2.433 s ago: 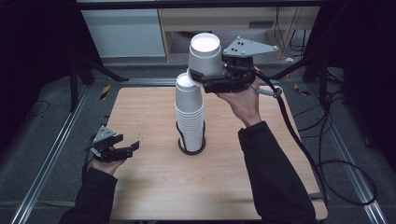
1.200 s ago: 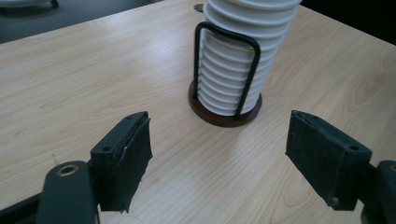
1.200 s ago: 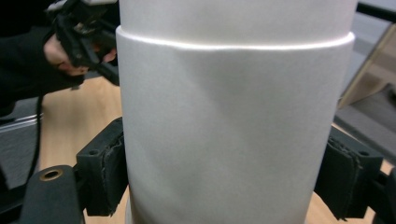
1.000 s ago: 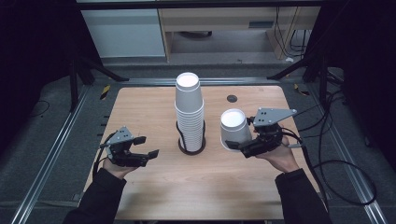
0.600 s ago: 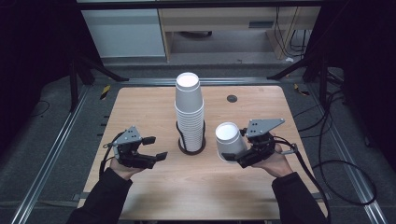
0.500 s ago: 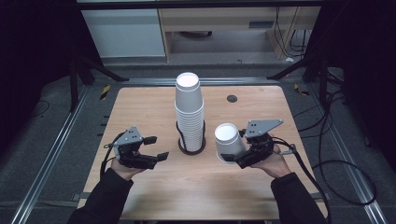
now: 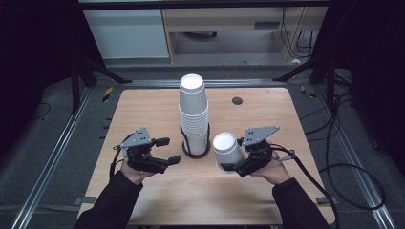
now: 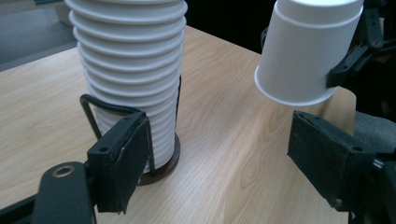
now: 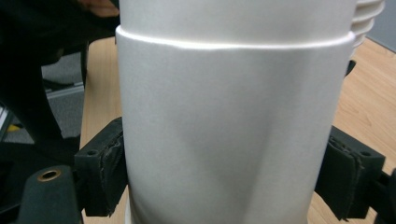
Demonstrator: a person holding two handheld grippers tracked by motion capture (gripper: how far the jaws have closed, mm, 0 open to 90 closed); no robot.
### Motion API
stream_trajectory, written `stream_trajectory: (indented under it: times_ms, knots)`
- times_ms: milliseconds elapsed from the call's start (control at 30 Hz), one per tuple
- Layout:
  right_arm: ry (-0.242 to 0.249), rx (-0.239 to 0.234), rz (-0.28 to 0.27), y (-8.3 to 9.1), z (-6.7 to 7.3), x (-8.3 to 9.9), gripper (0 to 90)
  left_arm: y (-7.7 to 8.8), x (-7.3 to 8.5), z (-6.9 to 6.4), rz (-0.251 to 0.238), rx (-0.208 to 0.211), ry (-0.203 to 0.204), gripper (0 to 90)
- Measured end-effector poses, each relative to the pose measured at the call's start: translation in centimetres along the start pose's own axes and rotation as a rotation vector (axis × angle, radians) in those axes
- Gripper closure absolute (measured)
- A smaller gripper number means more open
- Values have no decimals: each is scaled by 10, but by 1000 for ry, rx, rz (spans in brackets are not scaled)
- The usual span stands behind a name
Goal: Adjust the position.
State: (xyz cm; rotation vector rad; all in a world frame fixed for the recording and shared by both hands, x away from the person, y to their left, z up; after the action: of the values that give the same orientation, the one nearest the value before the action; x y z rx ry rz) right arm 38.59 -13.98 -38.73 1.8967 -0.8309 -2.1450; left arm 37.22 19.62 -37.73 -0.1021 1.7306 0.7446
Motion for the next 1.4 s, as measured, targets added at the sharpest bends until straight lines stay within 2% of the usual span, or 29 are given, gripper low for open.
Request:
stream_trajectory:
  times_ms: [200,467,800,933,1000,1033,1200,1333,1400]
  knots:
    - [11,-11,9,-3,1,-1,166,-6,-5,-5,7,26,-23,193]
    - [26,-37,25,-10,3,-2,166,-13,-11,-12,-2,68,-31,188]
    - [50,-59,113,-22,4,1,166,-25,-19,-19,56,106,-69,163]
    - [69,-73,152,-27,6,0,166,-34,-22,-22,108,136,-104,155]
    - [74,-79,161,-29,6,-1,166,-36,-22,-23,113,141,-109,155]
    - [84,-86,177,-31,6,-3,166,-39,-23,-25,127,159,-122,154]
    - [89,-102,200,-36,6,-4,166,-45,-26,-27,148,180,-141,141]
    - [112,-127,231,-43,7,-5,166,-55,-30,-30,199,214,-166,127]
    - [111,-134,240,-46,6,-5,166,-57,-31,-30,202,218,-172,123]
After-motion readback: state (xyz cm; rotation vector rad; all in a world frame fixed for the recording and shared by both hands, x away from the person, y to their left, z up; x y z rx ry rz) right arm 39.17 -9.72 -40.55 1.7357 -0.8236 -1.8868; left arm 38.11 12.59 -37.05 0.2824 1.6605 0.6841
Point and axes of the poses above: each handheld gripper's, and its own axes: y roughly backward along the jaws, x roughly out of its underside, z roughly to its left, the point moved 1 cm from there along -y, roughly forward along the jaws, and after that the axes turned 1 degree about -x, right-handed, at the moved point
